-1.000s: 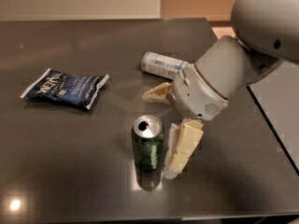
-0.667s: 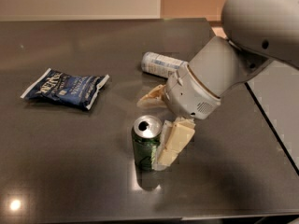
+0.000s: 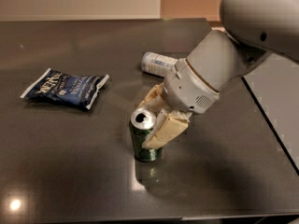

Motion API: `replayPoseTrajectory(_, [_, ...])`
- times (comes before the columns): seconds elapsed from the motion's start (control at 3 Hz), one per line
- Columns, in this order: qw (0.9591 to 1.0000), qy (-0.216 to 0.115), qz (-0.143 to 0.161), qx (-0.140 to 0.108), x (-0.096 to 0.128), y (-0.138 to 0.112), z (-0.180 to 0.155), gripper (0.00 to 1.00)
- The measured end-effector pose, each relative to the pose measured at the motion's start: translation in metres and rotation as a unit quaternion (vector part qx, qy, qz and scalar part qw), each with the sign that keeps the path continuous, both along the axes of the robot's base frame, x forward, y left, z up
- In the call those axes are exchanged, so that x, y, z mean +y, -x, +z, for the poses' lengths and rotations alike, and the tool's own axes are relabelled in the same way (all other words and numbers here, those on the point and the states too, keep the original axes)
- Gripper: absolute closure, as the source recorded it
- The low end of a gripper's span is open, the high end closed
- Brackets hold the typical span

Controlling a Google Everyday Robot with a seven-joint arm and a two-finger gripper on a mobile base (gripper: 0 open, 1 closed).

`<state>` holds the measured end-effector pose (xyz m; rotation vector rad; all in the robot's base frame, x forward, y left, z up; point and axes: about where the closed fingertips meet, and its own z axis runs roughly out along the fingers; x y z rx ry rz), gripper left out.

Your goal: Pick green can

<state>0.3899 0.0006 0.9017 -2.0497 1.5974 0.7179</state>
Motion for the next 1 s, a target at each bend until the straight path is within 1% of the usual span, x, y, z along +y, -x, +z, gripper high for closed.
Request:
replayPoseTrajectory(0.33, [0.9998, -0.020, 0.007, -0.002, -0.003, 0.006, 0.028, 0.87])
replayPoseTrajectory(0.67, [0.9991, -0.040, 0.014, -0.001, -0.007, 0.009, 0.061, 1.00])
replayPoseTrajectory(1.0, [0.9983, -0.055, 0.020, -0.004, -0.005, 0.008, 0.116, 1.00])
